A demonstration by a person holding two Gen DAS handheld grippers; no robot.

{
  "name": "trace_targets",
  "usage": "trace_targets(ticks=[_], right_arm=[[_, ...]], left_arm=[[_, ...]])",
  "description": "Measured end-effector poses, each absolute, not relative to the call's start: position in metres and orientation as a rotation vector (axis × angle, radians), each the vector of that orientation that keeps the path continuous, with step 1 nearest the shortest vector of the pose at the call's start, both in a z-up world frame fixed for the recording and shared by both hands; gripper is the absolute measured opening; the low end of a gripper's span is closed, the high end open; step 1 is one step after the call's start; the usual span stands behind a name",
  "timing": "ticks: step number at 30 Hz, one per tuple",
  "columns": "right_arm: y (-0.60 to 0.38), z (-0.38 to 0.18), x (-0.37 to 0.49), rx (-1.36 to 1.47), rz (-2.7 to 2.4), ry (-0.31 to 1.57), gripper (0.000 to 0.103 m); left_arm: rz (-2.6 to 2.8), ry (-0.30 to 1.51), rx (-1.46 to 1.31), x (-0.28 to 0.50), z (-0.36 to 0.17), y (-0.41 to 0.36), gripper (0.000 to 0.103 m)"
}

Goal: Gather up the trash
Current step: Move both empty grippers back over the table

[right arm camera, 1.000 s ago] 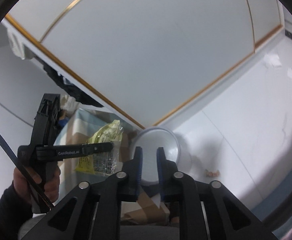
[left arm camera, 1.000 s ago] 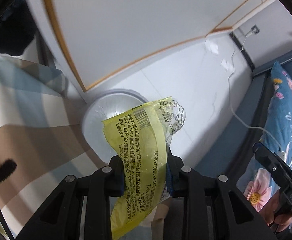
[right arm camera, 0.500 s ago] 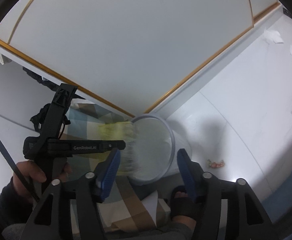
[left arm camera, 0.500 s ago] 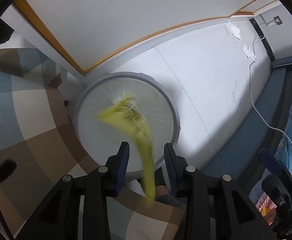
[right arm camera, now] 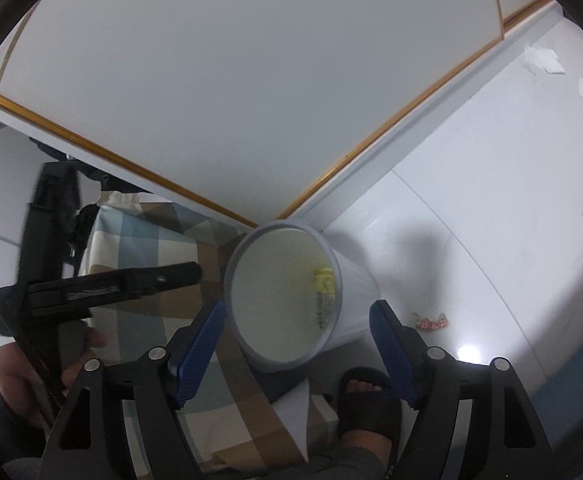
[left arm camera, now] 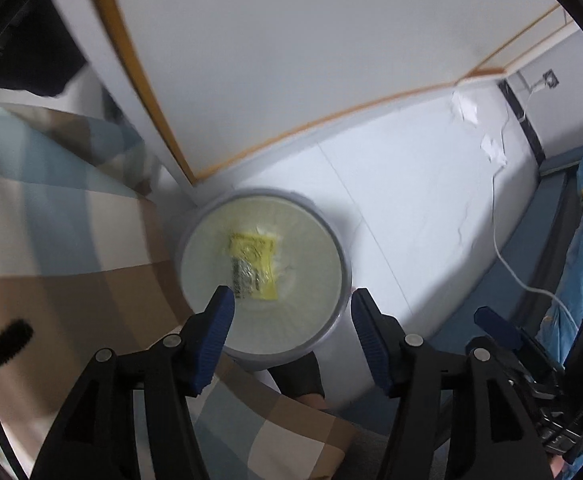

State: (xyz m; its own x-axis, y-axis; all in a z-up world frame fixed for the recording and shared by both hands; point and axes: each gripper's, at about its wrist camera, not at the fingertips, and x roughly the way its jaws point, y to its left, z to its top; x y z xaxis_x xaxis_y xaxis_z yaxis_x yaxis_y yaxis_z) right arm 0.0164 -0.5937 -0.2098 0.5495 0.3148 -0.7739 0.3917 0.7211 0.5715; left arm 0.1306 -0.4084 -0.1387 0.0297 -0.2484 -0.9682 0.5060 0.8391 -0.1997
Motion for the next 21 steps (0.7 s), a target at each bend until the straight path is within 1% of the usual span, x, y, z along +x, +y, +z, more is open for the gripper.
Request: trace_targets(ticks=[5,9,17,21], right_arm=[[-0.587,-0.189,0.016,0.770,-0.046,0.990,0.077],[-0.579,-0.156,0.013,0.723,-0.040,0.947,0.080],[-0.551,-0.089,0.002,0.582,-0.043,0.847,0.082],[-0.532,-0.054,-0.004,0.534,-0.032,0.792,0.082]], left_arm=[[-0.565,1.314,0.217,0.121,-0.101,-0.393,0.057],[-0.542,1.251,0.192,0.114,-0.077,-0.374,0.057],[-0.467,1.115,0.106,0.103,-0.033,-0.306,0.057],[-0.440,1.082,0.029,0.096,-0.018,-0.269,0.058]])
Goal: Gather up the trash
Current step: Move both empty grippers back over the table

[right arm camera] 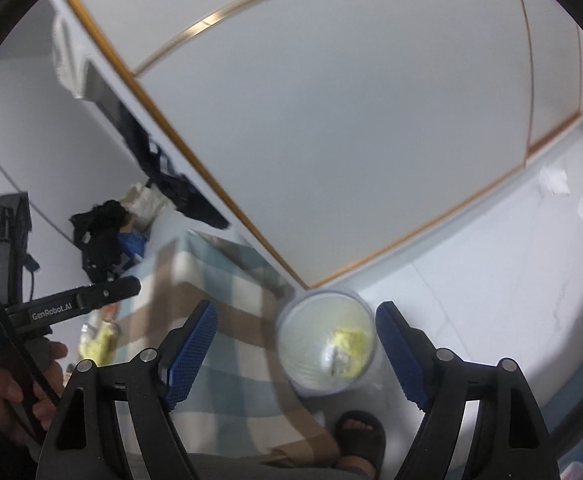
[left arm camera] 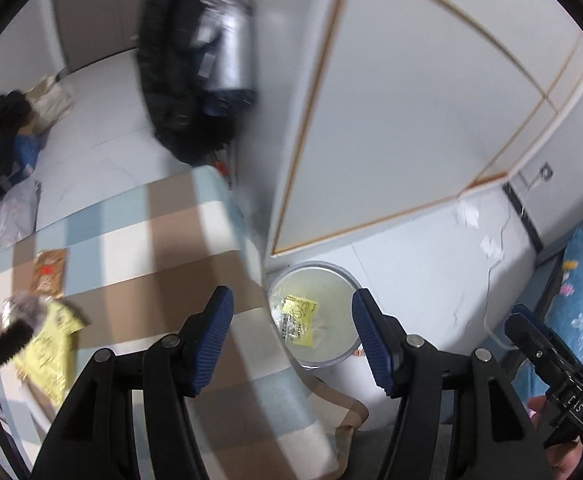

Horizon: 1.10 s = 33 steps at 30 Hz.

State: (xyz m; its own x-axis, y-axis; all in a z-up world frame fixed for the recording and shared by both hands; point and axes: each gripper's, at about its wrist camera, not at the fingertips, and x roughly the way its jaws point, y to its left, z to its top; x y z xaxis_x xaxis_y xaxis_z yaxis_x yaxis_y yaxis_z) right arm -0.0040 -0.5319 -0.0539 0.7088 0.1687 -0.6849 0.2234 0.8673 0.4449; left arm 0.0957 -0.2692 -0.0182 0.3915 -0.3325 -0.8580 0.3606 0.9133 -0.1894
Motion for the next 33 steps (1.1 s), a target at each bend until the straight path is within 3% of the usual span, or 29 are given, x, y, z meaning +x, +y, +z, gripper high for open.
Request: trace_targets(ticks=[4,6,14,17,33], right_arm=[[-0.507,-0.027,-0.005,0.485,-0.016,0.776,0.082],[-0.493,-0.016,-0.005,0.477,0.006,0.768,0.082],[-0.421,0.014,-0.008,0.415,0.103,0.731,0.082],[-0.390,0.019,-0.003,0.375,0.144,0.737,0.082],[-0.250,-0.012,0.028,0.240,0.288,0.860,0.086]], left_arm=[[-0.395,1.024,-0.022,0.090,0.002,-0.235,0.059],[-0.373,0.995,-0.050,0.085,0.012,-0.215,0.069],[-0.274,0.889,-0.111,0.066,0.037,-0.138,0.070],[-0.192,0.848,-0.083,0.059,0.035,-0.110,0.076],[-0.021,0.847,-0.243,0.050,-0.010,0.027,0.078]])
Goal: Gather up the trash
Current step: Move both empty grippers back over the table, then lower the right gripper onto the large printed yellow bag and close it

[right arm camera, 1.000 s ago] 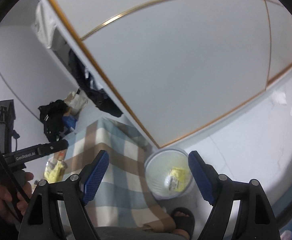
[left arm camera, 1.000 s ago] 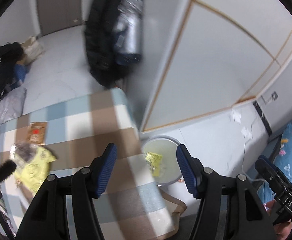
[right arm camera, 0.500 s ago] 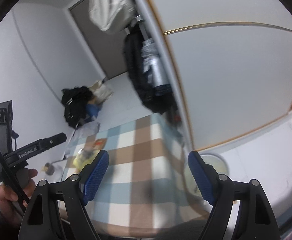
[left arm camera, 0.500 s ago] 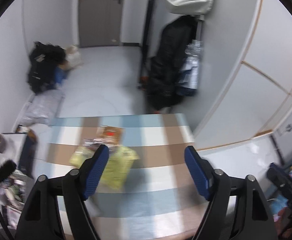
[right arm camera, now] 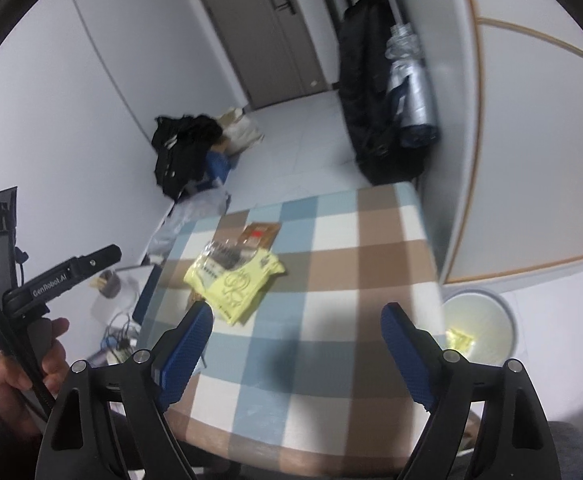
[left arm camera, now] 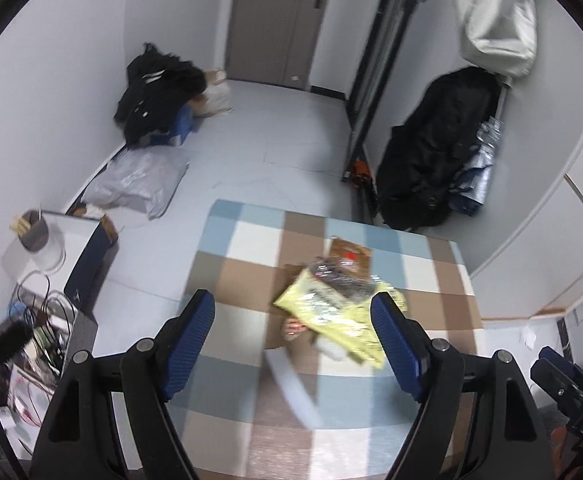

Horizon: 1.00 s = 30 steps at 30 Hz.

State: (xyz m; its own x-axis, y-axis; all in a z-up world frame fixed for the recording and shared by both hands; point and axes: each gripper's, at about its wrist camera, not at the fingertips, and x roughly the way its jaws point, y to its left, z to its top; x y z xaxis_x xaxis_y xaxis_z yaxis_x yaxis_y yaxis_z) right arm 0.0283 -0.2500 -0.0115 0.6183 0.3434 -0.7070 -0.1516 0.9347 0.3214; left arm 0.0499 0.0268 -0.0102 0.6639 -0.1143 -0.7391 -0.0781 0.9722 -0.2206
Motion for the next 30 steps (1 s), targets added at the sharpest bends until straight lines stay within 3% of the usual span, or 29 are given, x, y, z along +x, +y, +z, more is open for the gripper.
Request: trace_targets(ticks=[9,20,30], right_arm=[[-0.204,-0.034,0.049,0.190,0.348,0.881,0.086],[-0.126,-0.049,0.095,-0.150,0.573,0.868,0.086],[-0.072,-0.099,0.153,-0.473,0.795,1.059,0.086]], left_arm=[[-0.013,0.898,-0.310,0.054,-0.035,0.063,0.078],[-0.005,0.903,-0.441,0.064,-0.036,0.102,0.078],[0.038,0.933,-0.540,0.074,-0.046,0.127,0.078]])
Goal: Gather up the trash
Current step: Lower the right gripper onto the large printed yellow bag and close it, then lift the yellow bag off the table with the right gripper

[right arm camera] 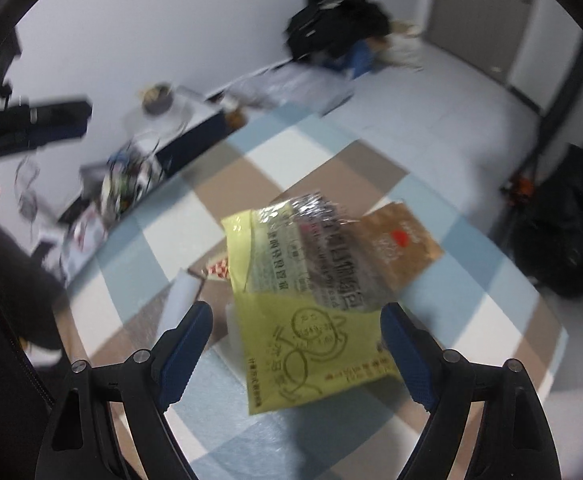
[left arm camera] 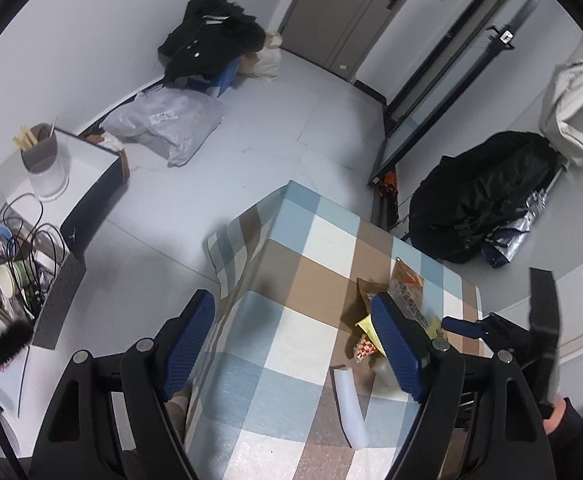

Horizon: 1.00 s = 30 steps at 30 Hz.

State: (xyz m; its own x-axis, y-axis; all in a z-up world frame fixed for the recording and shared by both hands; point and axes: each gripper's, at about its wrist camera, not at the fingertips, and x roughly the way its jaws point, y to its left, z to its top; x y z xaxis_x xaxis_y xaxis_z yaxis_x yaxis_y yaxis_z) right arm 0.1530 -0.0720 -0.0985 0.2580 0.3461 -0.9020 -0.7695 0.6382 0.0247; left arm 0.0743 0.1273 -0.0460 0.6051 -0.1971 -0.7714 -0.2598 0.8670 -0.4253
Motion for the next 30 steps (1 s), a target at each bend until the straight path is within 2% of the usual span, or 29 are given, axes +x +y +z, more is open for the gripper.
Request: trace_targets(ticks=[7,16,17,19,20,21,30], right_arm=[[-0.054,-0.118,0.164,-0.616,0.823,1.088,0.086],[-0.053,-0.125,0.174,-0.581,0.843,1.130,0.083],[-0.055,-0.124,0.175,-0.548,0.846,1.138,0.076],[-0.059,-0.124,0.178,-0.502,0.833,1.140,0.071],[-0.059,-0.123,0.179,-0.489,0.828,1.140,0.063],[-0.062,-0.124,0.179,-0.466,0.833,1.155,0.051],[-0.083,-0.104,0.176,-0.326,0.798,1.096,0.051]], left_arm=[[0.056,0.946,-0.582,0.081,-0.050,0.134,0.078],[0.050,0.956,-0.591,0.083,-0.051,0.135,0.078],[0.051,0.958,-0.593,0.083,-0.051,0.135,0.078],[0.053,0.962,-0.597,0.083,-0.052,0.136,0.078],[0.053,0.961,-0.602,0.083,-0.052,0.137,0.078],[0.055,0.958,-0.606,0.082,-0.052,0.138,0.078],[0.057,0.948,-0.596,0.081,-0.049,0.137,0.078]])
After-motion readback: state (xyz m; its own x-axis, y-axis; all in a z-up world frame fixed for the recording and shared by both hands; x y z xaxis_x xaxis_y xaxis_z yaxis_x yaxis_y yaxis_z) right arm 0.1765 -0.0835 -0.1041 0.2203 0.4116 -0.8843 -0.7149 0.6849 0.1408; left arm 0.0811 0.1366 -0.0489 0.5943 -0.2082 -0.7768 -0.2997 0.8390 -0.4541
